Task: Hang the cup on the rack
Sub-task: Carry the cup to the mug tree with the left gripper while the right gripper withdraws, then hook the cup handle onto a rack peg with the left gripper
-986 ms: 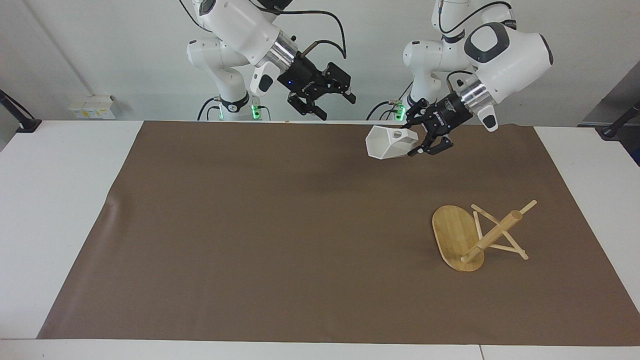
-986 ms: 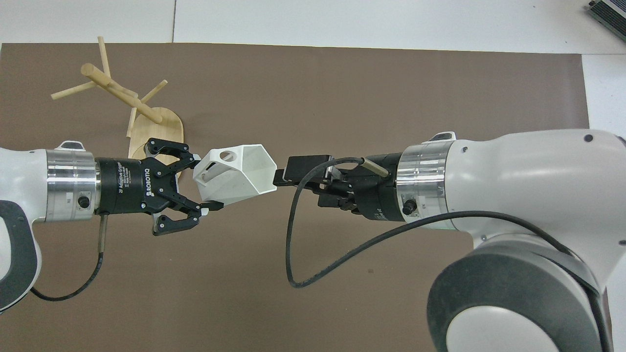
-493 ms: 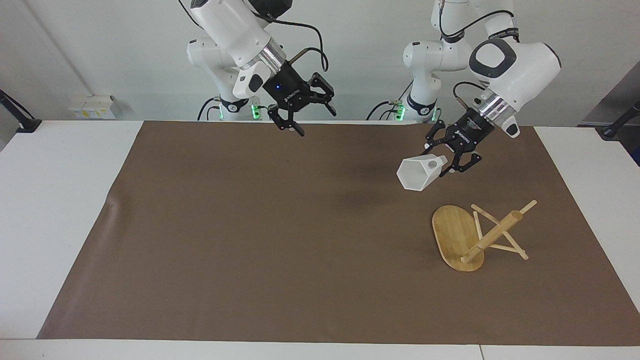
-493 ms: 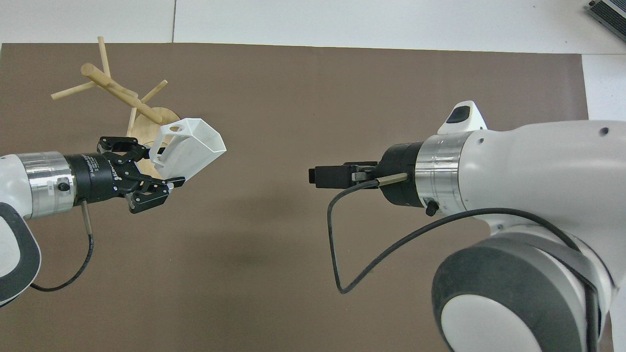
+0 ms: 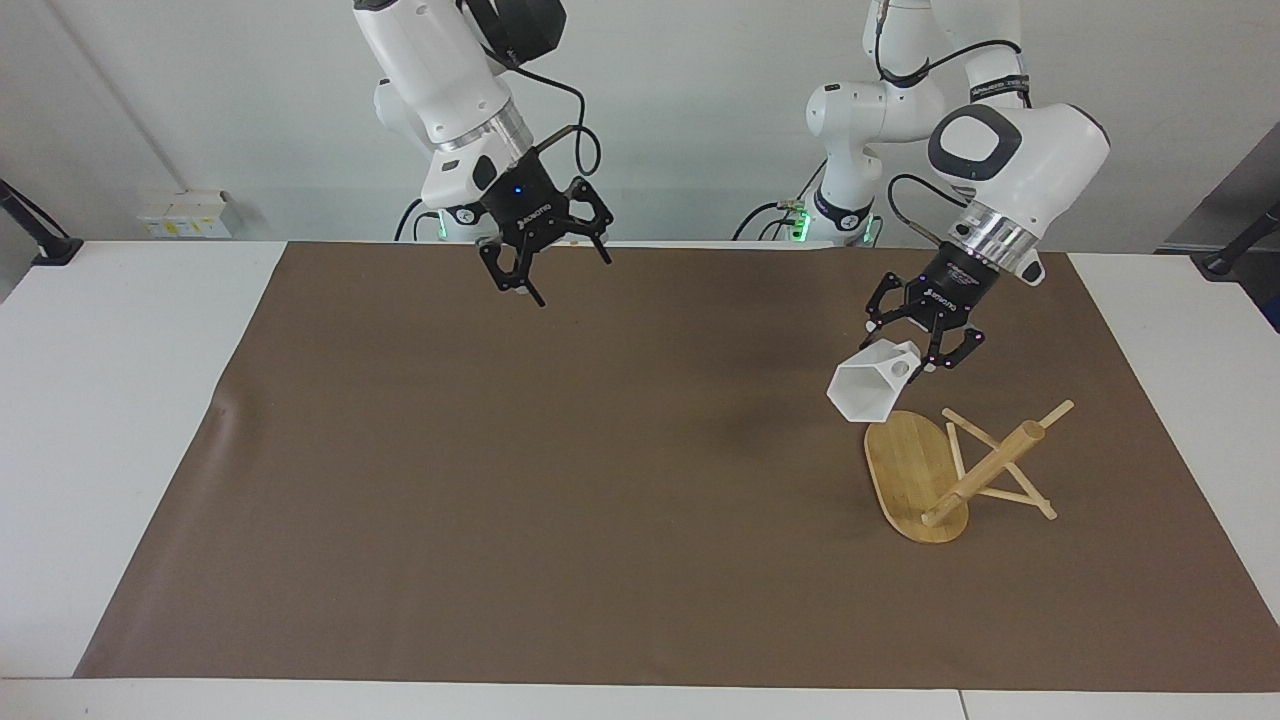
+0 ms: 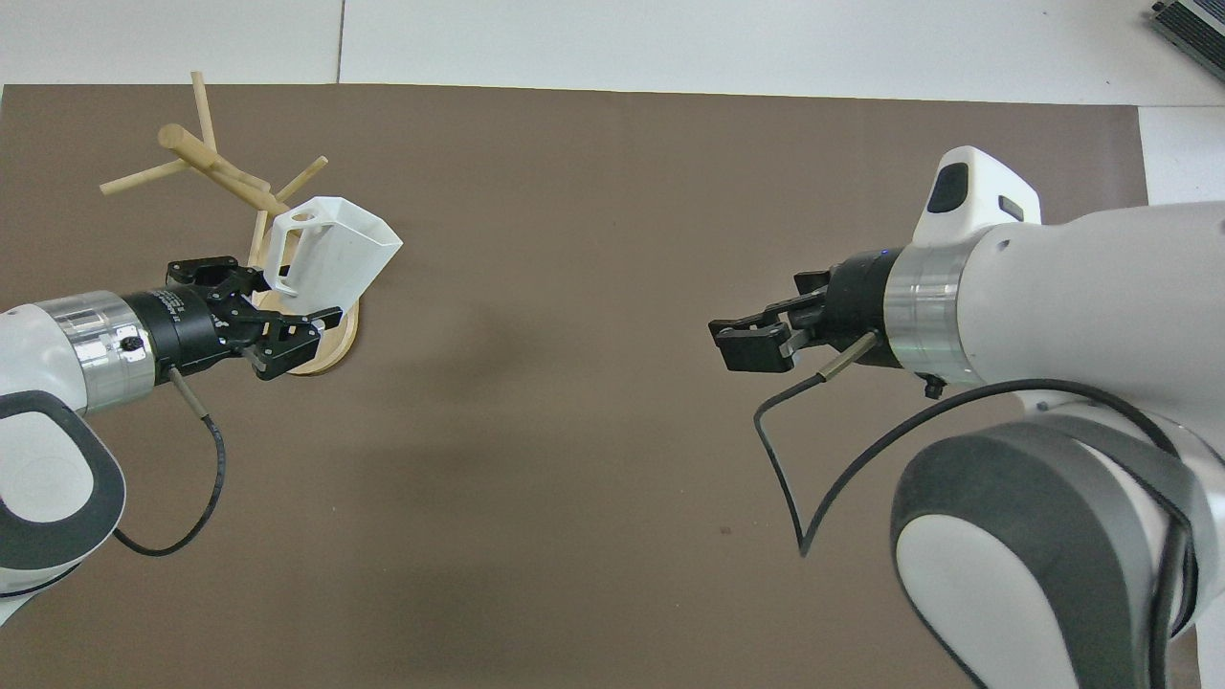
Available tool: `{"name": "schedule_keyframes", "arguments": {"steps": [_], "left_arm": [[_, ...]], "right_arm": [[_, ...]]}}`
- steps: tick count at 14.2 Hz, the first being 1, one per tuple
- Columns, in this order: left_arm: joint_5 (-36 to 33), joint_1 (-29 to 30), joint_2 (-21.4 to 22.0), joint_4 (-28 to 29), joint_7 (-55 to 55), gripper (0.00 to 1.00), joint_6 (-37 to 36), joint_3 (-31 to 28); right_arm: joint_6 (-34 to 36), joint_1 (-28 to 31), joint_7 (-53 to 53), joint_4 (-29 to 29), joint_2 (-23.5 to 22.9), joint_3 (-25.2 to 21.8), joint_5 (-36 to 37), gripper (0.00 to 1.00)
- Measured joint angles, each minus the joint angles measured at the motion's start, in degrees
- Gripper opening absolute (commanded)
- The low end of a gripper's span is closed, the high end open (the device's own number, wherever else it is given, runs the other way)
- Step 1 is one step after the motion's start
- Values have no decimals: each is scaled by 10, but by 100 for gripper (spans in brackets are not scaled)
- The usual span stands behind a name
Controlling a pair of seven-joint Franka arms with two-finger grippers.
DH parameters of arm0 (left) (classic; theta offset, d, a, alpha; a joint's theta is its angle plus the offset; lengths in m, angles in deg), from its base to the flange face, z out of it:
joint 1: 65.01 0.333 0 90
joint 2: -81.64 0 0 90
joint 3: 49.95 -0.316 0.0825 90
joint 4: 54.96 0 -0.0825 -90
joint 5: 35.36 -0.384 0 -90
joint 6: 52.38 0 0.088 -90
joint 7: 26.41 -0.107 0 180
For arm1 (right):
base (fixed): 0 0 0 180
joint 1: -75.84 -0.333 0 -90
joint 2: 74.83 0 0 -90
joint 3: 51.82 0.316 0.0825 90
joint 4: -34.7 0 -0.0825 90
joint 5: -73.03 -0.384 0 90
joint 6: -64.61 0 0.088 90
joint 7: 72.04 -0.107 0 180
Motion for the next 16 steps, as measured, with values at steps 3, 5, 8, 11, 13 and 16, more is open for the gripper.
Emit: {"name": "schedule_keyframes", "arguments": {"steps": [3, 5, 8, 11, 13, 16], "left_arm": [[0, -5, -22, -2, 21, 0, 40, 3], [0, -8, -31, -8, 39, 0, 51, 4], [0, -8, -34, -14, 52, 0, 67, 3], [0, -7, -35, -17, 63, 0, 72, 2], [0, -7, -37, -17, 67, 0, 74, 2], [0, -7, -44, -18, 73, 0, 84, 1]], "right_arm": [[5, 34, 67, 0, 0, -1, 14, 100], [6, 56, 92, 0, -1, -1, 19, 100], [6, 90, 127, 0, -3, -2, 22, 100], [6, 118, 142, 0, -4, -3, 30, 100], [6, 129, 142, 0, -4, -3, 51, 100], [22, 145, 140, 2, -4, -4, 66, 100]]}}
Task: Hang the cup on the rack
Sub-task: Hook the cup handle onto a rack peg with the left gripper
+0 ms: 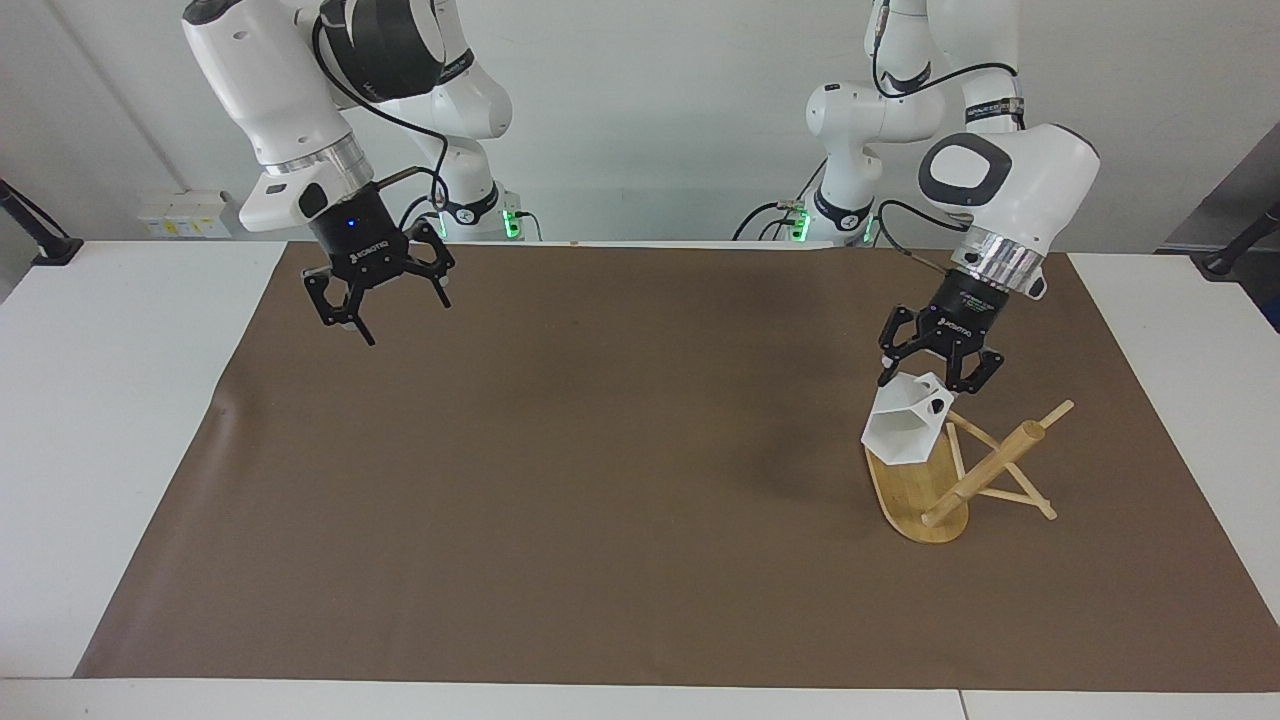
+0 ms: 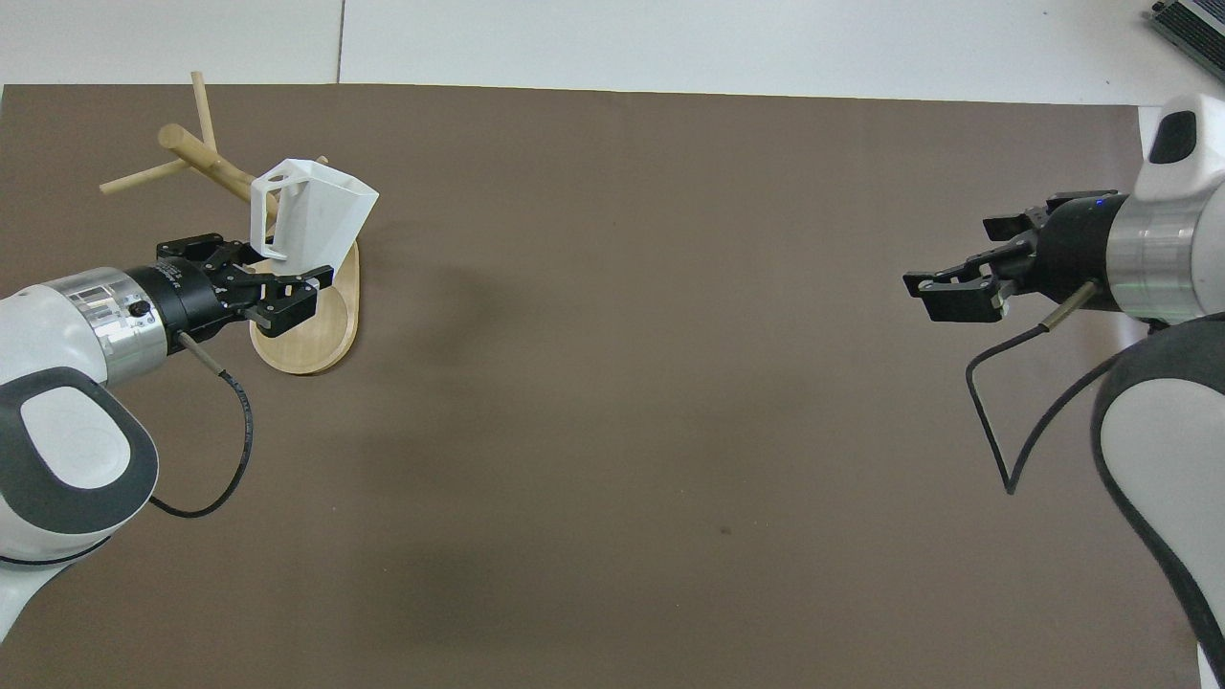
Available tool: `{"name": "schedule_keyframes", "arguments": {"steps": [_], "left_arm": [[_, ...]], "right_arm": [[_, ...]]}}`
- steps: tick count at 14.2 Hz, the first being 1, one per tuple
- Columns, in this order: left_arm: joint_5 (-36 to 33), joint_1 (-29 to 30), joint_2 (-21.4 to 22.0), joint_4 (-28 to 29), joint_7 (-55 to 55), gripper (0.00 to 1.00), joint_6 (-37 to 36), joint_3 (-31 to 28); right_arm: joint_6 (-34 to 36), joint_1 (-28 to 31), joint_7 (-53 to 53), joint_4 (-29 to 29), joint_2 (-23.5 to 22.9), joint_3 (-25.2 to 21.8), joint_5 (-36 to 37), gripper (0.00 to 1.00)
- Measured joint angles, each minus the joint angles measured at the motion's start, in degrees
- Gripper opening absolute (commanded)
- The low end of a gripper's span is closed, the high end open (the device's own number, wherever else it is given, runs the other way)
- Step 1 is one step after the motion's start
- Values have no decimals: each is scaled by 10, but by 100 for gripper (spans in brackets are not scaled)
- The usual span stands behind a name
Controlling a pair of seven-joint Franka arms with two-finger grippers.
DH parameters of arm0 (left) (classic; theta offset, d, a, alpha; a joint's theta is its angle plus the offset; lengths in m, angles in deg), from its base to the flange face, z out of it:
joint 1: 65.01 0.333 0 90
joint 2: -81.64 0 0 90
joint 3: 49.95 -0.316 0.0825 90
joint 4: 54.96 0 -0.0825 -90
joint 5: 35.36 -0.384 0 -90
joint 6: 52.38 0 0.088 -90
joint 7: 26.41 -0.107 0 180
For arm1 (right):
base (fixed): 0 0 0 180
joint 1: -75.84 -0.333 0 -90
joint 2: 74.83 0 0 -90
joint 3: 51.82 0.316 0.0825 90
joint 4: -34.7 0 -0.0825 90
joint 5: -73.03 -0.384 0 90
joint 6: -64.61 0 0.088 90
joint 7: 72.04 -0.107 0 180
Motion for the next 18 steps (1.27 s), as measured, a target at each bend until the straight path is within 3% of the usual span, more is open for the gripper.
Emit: {"name": "schedule_keyframes", "arguments": {"steps": [18], "left_arm": [[0, 2, -22, -1, 99, 0, 56, -6]], "right_arm": [[202, 15, -185, 71, -6, -20, 92, 100]]}}
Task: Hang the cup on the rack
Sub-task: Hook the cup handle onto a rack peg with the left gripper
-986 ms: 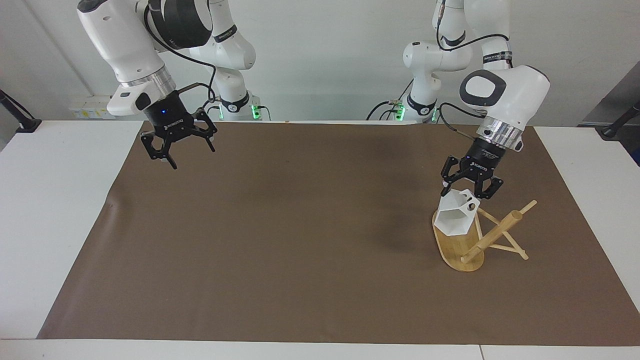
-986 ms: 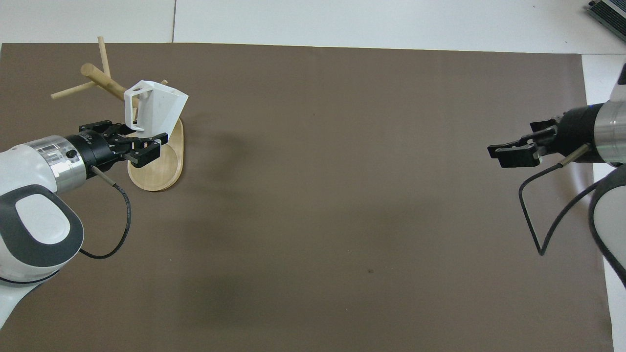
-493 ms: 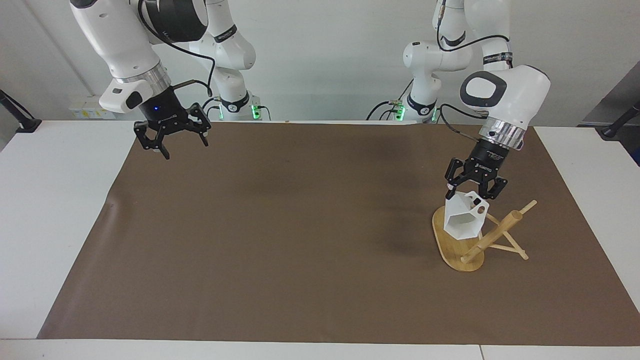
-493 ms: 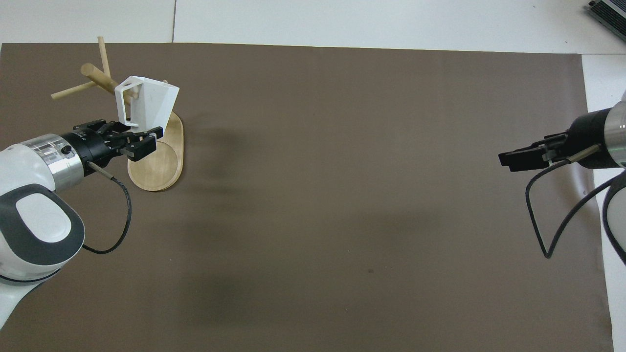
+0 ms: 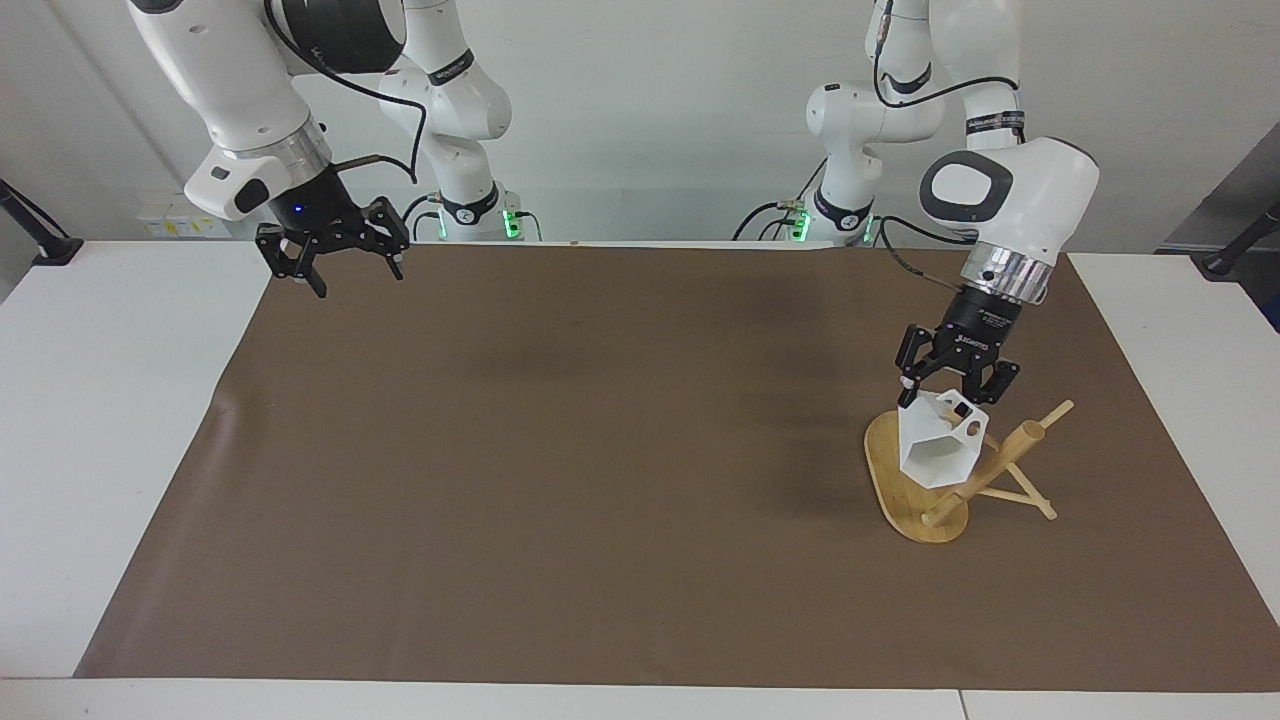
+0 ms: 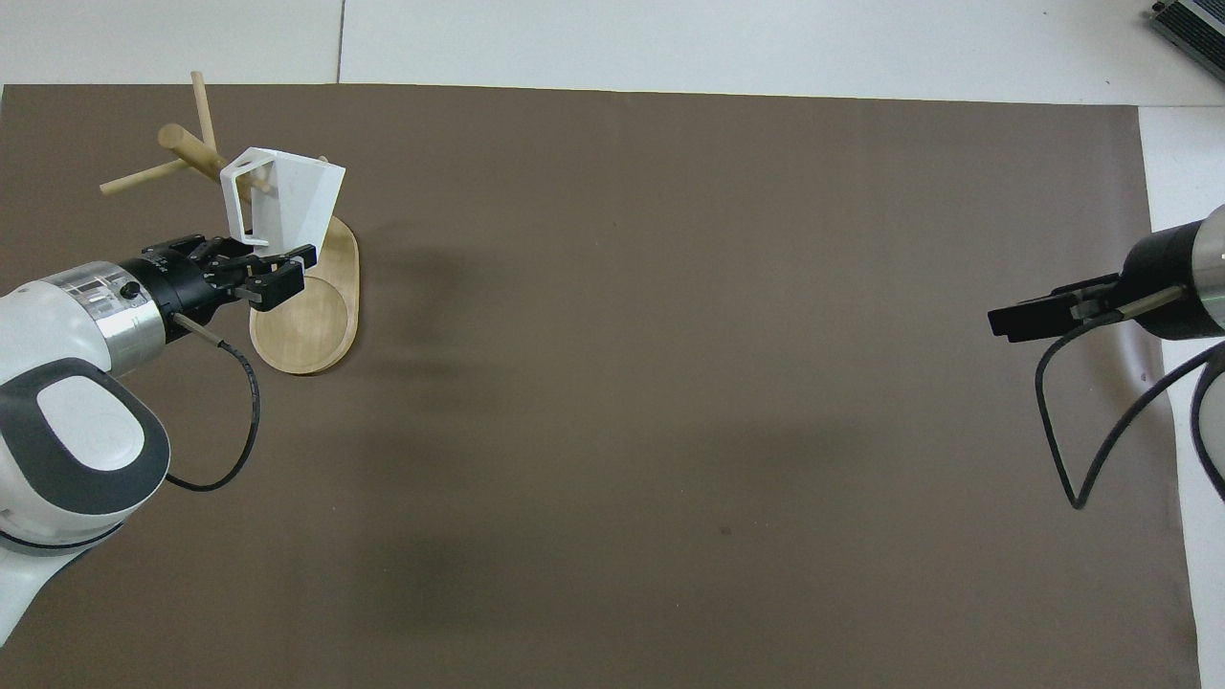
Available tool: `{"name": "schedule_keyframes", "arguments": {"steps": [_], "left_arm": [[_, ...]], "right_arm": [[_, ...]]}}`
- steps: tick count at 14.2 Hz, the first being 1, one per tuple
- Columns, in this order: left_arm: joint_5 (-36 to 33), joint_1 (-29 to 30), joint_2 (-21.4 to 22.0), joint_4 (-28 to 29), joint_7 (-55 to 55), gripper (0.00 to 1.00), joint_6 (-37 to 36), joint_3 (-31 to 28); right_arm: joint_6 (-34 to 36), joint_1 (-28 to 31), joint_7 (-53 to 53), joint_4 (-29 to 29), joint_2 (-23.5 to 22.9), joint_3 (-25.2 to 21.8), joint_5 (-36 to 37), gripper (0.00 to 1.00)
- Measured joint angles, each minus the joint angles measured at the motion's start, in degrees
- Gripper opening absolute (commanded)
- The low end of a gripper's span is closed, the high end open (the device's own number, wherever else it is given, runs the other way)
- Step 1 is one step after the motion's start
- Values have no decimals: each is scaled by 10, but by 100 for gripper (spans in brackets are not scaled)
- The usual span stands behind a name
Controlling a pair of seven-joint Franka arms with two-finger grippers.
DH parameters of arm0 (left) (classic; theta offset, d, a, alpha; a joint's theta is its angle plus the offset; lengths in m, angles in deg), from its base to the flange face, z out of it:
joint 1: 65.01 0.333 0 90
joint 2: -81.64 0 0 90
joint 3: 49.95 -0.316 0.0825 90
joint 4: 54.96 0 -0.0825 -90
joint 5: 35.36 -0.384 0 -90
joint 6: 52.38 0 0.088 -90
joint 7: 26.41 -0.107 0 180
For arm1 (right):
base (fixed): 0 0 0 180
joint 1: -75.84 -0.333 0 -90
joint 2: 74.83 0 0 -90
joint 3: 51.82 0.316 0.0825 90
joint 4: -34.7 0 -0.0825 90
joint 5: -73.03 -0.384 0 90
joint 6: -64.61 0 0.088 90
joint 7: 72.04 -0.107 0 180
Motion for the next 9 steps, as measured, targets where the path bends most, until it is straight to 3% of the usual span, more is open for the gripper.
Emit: {"name": "schedule_keyframes", "arguments": {"steps": [1, 2, 9], "left_arm": [[0, 0, -1, 0, 1, 53, 1, 0], [0, 0, -1, 0, 1, 100, 2, 0], [-8, 15, -2, -18, 1, 100, 1, -5]], "right_arm": [[10, 0, 0, 5, 0, -4, 3, 100], [19, 0, 0, 10, 0, -8, 6, 100], [38, 0, 0, 19, 0, -19, 27, 100]]}}
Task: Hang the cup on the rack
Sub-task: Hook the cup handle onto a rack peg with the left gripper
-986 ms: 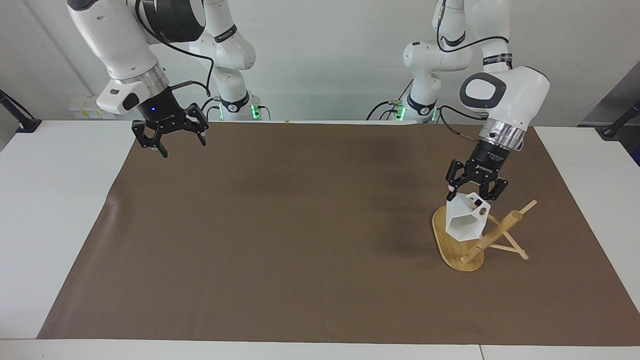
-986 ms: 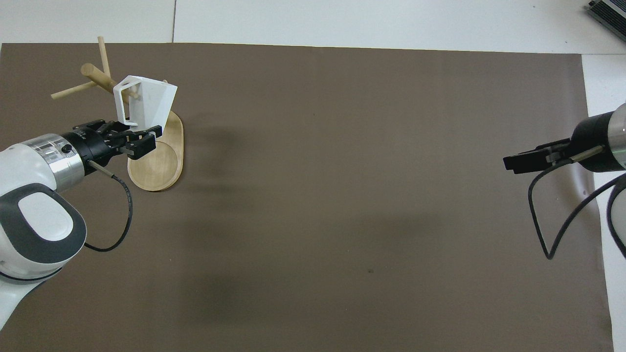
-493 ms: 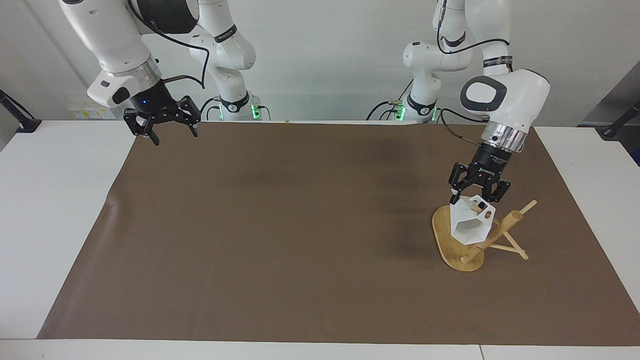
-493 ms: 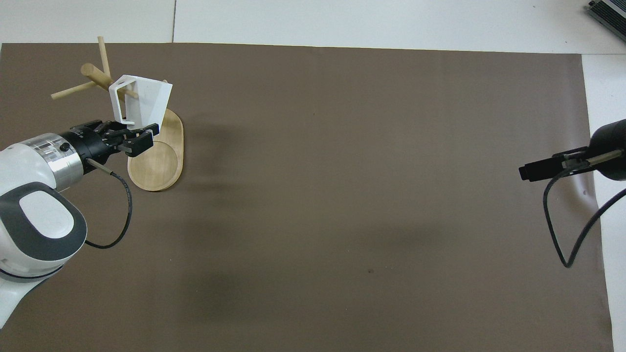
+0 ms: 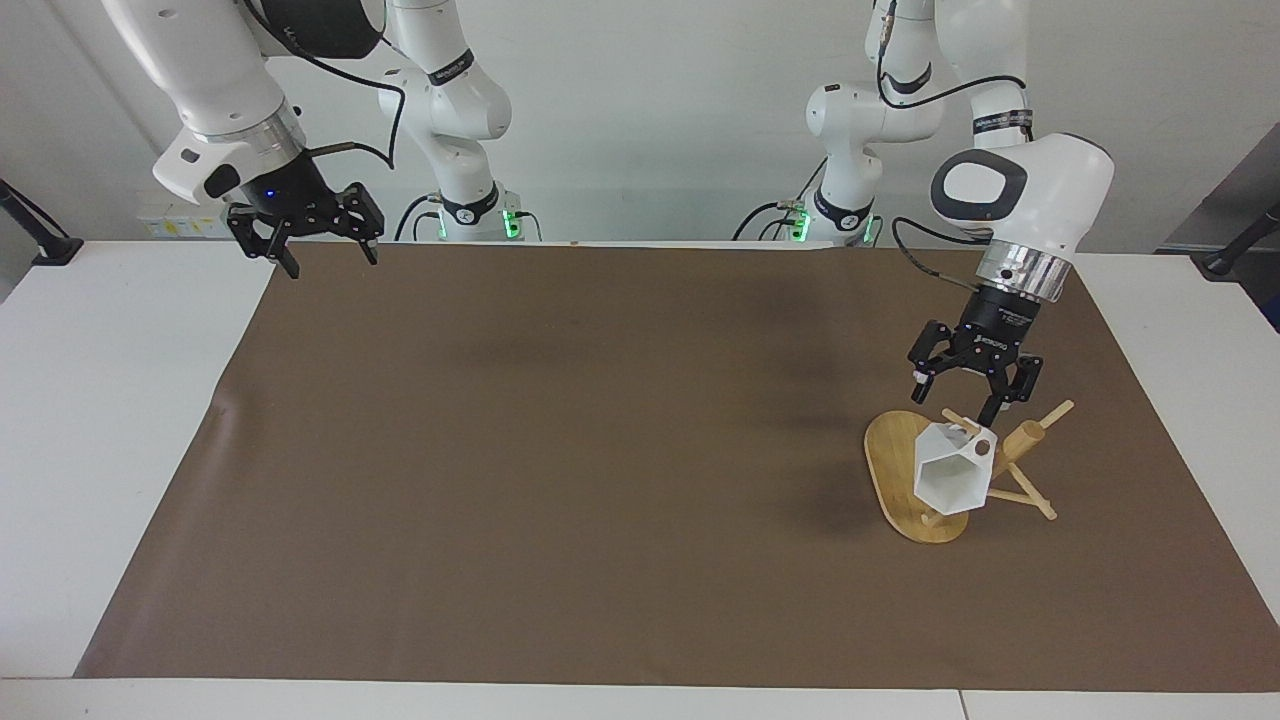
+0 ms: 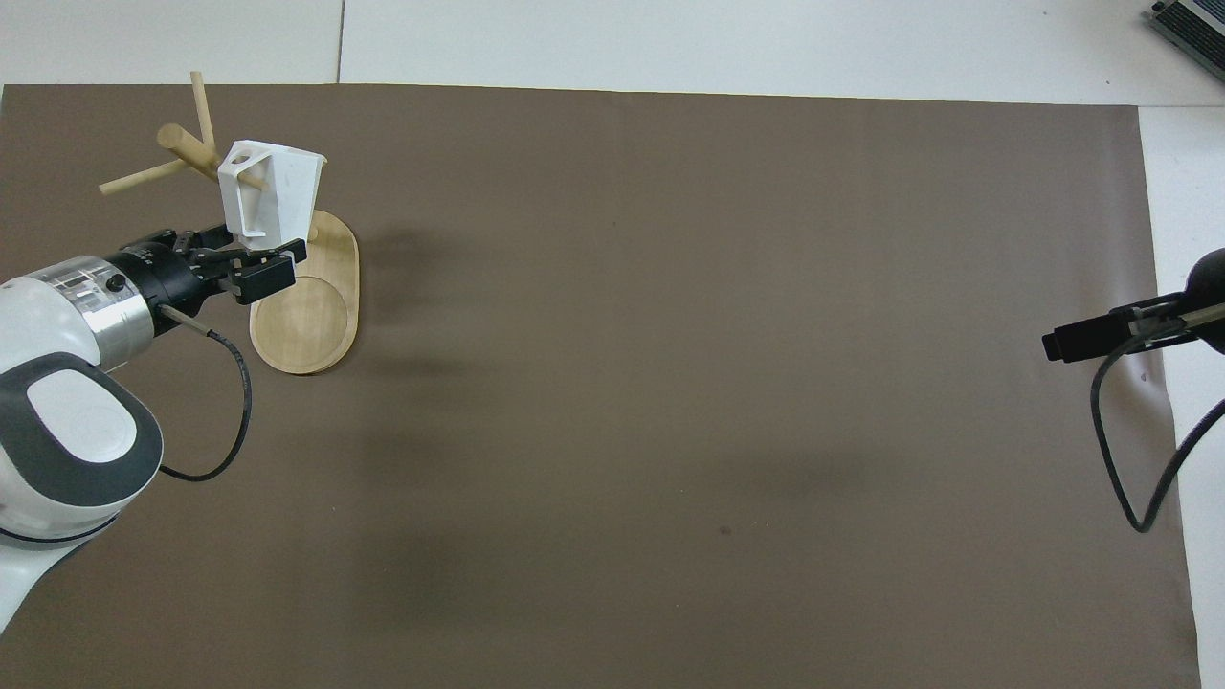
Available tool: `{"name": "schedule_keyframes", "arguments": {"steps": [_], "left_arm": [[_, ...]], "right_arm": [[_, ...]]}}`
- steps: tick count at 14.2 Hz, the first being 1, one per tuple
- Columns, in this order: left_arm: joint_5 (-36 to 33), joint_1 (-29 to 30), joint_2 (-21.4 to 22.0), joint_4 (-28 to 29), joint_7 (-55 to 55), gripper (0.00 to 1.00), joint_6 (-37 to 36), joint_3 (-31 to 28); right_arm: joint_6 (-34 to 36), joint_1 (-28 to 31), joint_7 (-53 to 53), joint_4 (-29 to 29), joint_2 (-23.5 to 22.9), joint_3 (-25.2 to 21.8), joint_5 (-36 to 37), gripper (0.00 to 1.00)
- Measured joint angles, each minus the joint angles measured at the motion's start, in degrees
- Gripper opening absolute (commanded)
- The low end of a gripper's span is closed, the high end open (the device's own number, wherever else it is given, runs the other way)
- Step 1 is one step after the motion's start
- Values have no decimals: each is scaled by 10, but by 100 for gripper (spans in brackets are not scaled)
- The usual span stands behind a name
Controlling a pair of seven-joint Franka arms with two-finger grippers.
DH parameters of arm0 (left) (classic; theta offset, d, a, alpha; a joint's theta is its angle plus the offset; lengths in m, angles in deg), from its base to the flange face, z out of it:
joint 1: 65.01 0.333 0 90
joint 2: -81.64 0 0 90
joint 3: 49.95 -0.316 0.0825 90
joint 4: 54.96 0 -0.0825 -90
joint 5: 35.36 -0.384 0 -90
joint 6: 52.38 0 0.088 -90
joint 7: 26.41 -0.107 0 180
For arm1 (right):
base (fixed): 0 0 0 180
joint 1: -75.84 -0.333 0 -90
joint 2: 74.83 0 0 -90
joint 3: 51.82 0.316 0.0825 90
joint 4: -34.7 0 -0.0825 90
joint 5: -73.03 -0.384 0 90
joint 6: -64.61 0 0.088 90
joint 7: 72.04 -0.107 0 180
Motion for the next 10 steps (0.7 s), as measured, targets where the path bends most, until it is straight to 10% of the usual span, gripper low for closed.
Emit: {"name": "schedule_keyframes", "arguments": {"steps": [10], "left_arm": [[-276, 36, 27, -112, 1, 100, -253, -5]], "right_arm": [[29, -22, -12, 0, 0, -63, 23, 100]]}}
